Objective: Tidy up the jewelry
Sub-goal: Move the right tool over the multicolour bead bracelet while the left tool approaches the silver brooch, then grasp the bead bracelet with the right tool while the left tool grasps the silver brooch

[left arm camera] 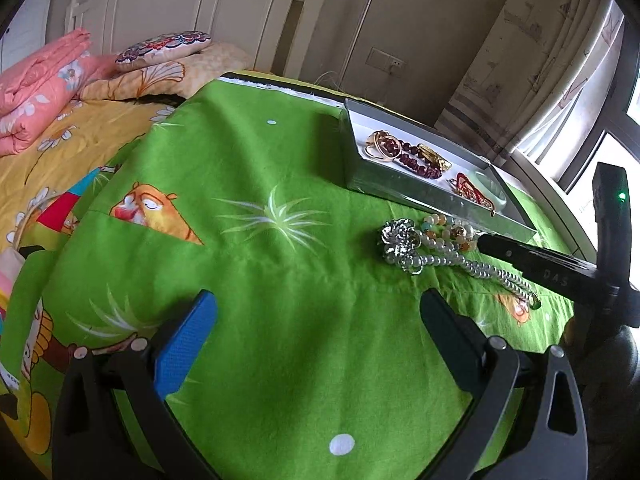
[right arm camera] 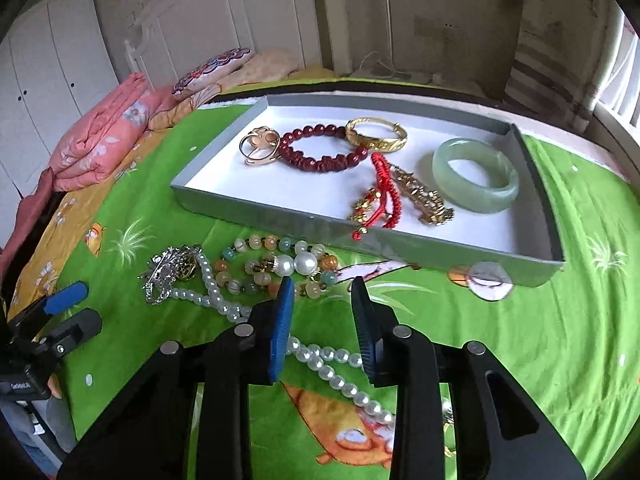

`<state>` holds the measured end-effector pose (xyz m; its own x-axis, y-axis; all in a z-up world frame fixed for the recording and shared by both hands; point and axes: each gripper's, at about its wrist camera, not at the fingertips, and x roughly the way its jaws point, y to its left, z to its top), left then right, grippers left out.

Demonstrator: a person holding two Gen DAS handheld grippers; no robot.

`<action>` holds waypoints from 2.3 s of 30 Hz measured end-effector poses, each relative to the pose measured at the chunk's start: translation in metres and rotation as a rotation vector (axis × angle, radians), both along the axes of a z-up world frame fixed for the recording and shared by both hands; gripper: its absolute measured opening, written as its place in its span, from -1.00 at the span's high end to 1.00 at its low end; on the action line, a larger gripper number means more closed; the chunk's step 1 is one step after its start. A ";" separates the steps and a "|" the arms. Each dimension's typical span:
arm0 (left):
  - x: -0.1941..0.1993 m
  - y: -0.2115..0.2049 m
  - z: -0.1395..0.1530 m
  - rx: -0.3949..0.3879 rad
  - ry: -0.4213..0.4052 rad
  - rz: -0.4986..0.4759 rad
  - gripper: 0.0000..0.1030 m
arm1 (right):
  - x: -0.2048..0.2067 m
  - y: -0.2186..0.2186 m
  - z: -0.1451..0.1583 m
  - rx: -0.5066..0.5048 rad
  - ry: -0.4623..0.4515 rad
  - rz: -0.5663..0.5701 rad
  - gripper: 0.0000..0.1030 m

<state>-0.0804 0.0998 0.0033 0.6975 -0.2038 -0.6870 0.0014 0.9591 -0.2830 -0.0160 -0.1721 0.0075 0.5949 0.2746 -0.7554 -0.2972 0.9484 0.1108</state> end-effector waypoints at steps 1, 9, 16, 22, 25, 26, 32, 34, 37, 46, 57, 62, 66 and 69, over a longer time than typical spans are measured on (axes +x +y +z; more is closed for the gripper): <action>0.000 0.000 0.000 -0.001 0.000 0.000 -0.95 | 0.002 0.003 -0.001 -0.001 0.000 0.004 0.42; 0.000 0.000 0.000 -0.002 -0.001 0.000 -0.95 | 0.015 0.020 -0.003 -0.047 0.060 0.034 0.38; -0.001 0.001 0.001 -0.008 -0.003 -0.001 -0.95 | -0.001 0.025 -0.006 -0.139 -0.026 0.073 0.99; -0.002 0.001 0.001 -0.008 -0.004 -0.002 -0.95 | -0.008 0.012 0.011 -0.072 -0.106 0.059 0.99; -0.002 0.001 0.001 -0.010 -0.005 -0.002 -0.95 | -0.003 0.006 0.020 -0.008 -0.106 0.027 0.98; -0.002 0.001 0.001 -0.009 -0.004 -0.002 -0.95 | 0.001 0.004 0.019 0.010 -0.086 0.019 0.93; -0.002 0.001 0.001 -0.011 -0.005 -0.002 -0.95 | 0.012 0.007 0.004 0.011 0.003 0.016 0.54; -0.002 0.001 0.001 -0.011 -0.005 -0.003 -0.95 | 0.011 0.011 0.002 0.001 0.005 0.027 0.54; -0.002 0.001 0.001 -0.011 -0.005 -0.002 -0.95 | 0.013 0.017 0.002 -0.034 0.000 0.035 0.54; -0.002 0.001 0.000 -0.007 -0.004 -0.001 -0.95 | 0.016 0.032 0.003 -0.148 0.010 0.059 0.55; -0.001 0.001 0.000 -0.010 -0.005 -0.003 -0.95 | 0.016 0.030 -0.003 -0.203 0.006 0.056 0.54; -0.001 0.002 0.000 -0.010 -0.004 -0.003 -0.95 | 0.018 0.032 -0.004 -0.208 0.010 0.108 0.77; -0.001 0.001 0.000 -0.005 0.000 -0.005 -0.95 | 0.008 0.022 0.000 -0.183 -0.059 0.095 0.81; 0.002 -0.004 0.002 0.033 0.031 -0.022 -0.95 | -0.006 0.019 0.021 -0.147 -0.179 0.096 0.81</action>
<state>-0.0787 0.0957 0.0049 0.6714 -0.1959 -0.7148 0.0149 0.9678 -0.2512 -0.0219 -0.1530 0.0288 0.6991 0.2313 -0.6766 -0.3893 0.9168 -0.0887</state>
